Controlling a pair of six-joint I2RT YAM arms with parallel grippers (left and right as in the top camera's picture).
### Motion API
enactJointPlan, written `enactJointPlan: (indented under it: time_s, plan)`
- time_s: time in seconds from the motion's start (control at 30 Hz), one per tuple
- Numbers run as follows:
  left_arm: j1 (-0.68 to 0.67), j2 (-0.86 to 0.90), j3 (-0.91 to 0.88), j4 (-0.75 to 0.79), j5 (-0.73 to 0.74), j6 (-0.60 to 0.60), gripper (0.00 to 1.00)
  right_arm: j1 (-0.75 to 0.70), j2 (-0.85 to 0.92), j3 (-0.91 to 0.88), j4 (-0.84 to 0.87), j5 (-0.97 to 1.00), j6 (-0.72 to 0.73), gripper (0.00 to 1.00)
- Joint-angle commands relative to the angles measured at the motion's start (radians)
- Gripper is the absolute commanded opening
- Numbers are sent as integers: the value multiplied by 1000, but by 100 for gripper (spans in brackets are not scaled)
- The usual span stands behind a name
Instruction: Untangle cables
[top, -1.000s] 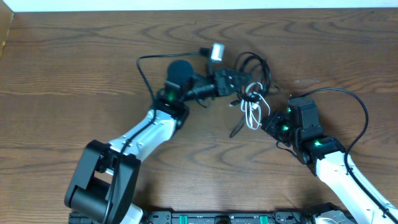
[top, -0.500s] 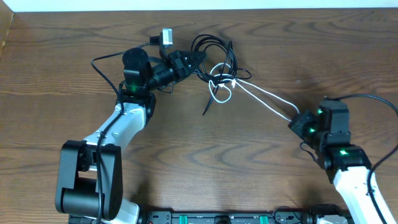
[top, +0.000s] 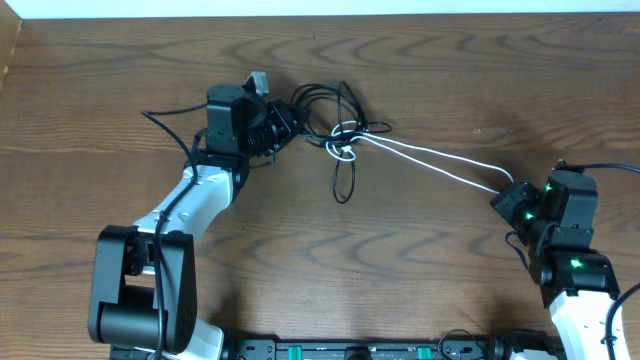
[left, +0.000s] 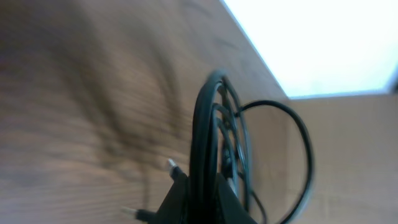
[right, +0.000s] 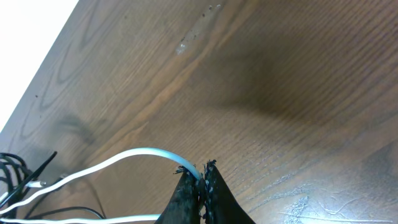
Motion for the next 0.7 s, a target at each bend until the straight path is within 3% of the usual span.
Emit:
enactJointPlan:
  time_s: [0.0, 0.13, 0.23, 0.4, 0.47, 0.67]
  plan:
    - [23, -15, 5, -43, -194, -113, 8, -23, -14, 3, -1, 78, -23, 1]
    - [1, -15, 5, -49, -18, -169, 8, -23, -14, 3, -2, 25, -23, 4]
    - [-26, -15, 5, -44, 82, -158, 8, -22, -14, 3, 0, -60, -23, 19]
    - [-87, -15, 5, -24, 102, -160, 8, -22, -14, 3, 2, -244, -23, 29]
    - [-124, -15, 5, 10, 103, -164, 8, -21, -14, 3, 14, -380, -23, 39]
    - [-183, -15, 5, 110, 102, -163, 8, 0, -14, 3, 19, -560, -26, 43]
